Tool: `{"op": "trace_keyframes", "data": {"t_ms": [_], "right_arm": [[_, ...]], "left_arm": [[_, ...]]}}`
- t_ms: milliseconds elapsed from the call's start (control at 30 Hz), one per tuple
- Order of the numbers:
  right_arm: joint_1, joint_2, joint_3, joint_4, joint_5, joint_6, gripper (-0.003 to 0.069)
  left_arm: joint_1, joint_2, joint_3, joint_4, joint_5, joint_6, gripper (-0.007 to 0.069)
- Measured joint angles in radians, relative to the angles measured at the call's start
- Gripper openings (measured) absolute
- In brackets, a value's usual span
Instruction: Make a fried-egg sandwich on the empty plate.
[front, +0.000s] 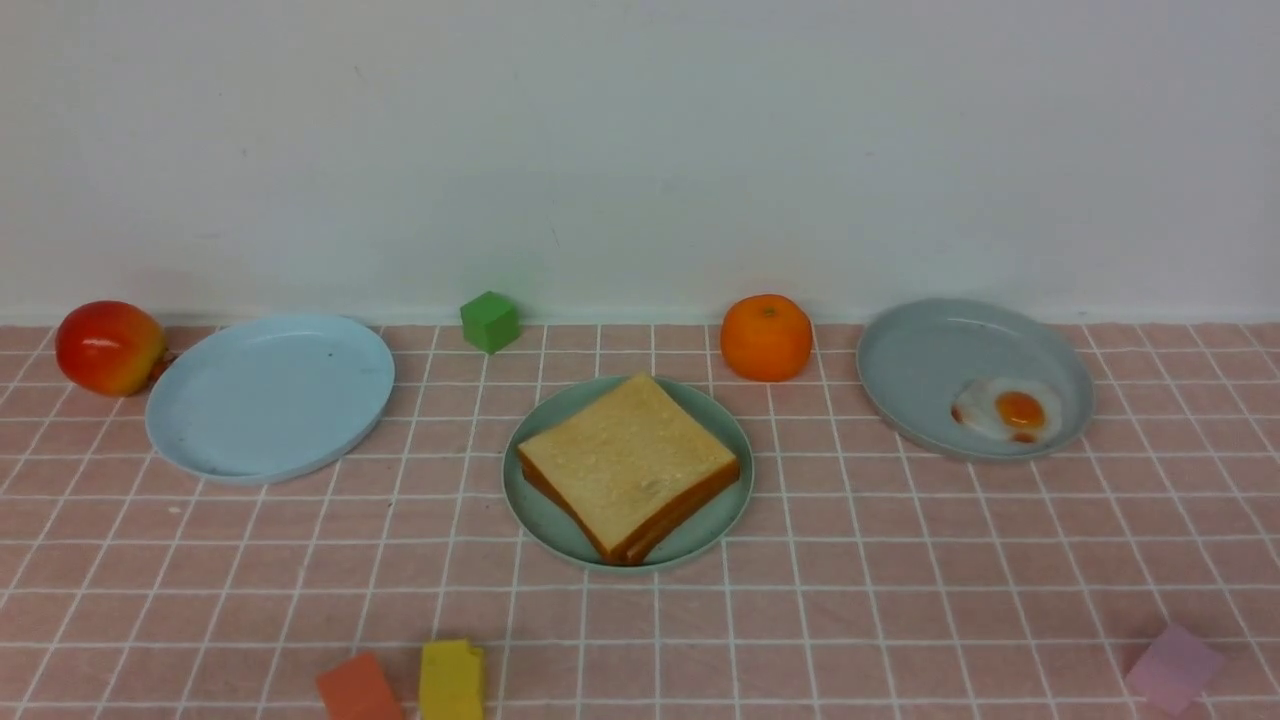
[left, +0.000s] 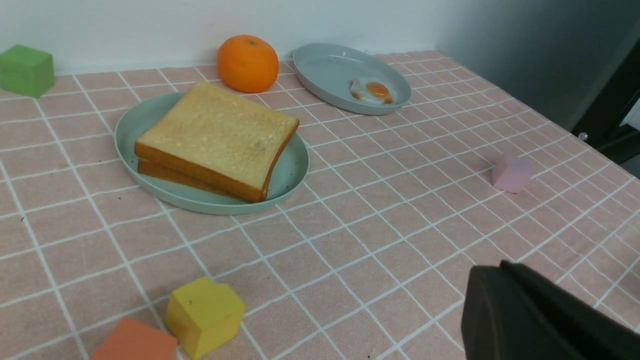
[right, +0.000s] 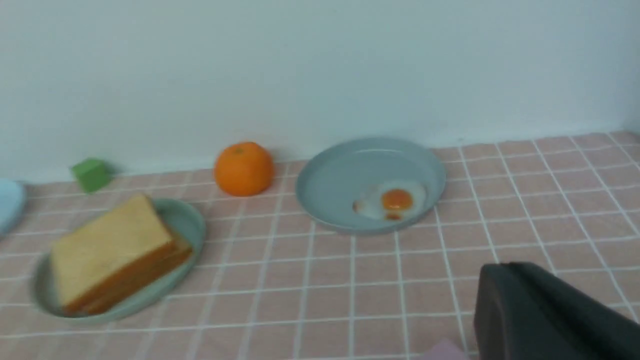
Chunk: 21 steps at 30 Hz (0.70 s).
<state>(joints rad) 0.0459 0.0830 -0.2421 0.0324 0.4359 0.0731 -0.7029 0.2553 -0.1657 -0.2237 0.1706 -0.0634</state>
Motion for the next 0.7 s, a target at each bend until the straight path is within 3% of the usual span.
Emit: {"op": "trace_keyframes", "data": {"t_ms": [167, 700], "right_arm": [[-0.015, -0.087, 0.254, -0.032, -0.100, 0.014, -0.0001], [-0.016, -0.093, 0.261, -0.055, -0.054, 0.070, -0.0001]], "left_arm": [[0.000, 0.000, 0.000, 0.000, 0.001, 0.000, -0.0013], [0.000, 0.000, 0.000, 0.000, 0.002, 0.000, -0.0005]]}}
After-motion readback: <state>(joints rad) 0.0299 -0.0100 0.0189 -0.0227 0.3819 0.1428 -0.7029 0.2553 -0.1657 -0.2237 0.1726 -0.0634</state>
